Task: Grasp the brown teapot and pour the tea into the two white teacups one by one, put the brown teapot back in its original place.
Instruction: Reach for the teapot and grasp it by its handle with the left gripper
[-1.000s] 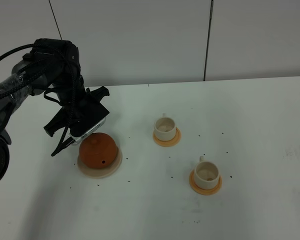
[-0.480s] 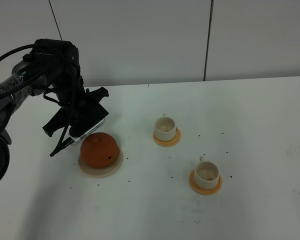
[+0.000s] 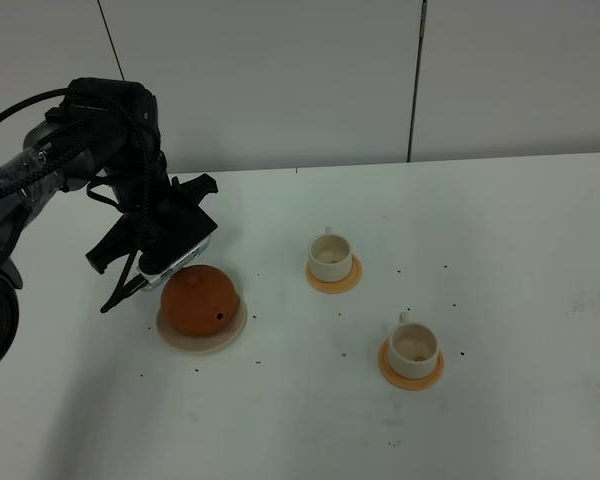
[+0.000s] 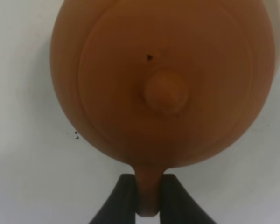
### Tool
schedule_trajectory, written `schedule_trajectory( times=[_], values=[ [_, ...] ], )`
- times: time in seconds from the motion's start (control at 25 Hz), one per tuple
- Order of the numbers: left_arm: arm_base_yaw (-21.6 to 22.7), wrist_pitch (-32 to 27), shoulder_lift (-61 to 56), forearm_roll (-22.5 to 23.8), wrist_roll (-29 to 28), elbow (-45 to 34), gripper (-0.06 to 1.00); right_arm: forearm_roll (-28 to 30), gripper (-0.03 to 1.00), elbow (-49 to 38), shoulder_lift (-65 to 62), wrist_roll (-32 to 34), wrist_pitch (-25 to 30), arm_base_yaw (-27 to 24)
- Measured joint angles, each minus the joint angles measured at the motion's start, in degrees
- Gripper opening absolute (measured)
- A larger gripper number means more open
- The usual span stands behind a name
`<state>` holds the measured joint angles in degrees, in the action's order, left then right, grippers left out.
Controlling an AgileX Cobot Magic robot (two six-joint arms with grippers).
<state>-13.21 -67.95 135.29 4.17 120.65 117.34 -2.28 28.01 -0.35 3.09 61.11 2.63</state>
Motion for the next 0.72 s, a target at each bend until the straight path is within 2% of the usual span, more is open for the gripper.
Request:
schedule_trajectory(
  times=[0.16,0.28,0.72],
  values=[
    [0.00,0.00,0.00,-0.43,0.00,0.00,0.30,0.00,0.15,0.00,0.00,0.00,0.00,0.00],
    [0.00,0.00,0.00,-0.48,0.00,0.00,0.33,0.00,0.15,0.00,0.00,0.00,0.00,0.00],
    [0.00,0.00,0.20,-0.49,0.00,0.00,0.27,0.00,0.15,0.00,0.00,0.00,0.00,0.00]
  ],
)
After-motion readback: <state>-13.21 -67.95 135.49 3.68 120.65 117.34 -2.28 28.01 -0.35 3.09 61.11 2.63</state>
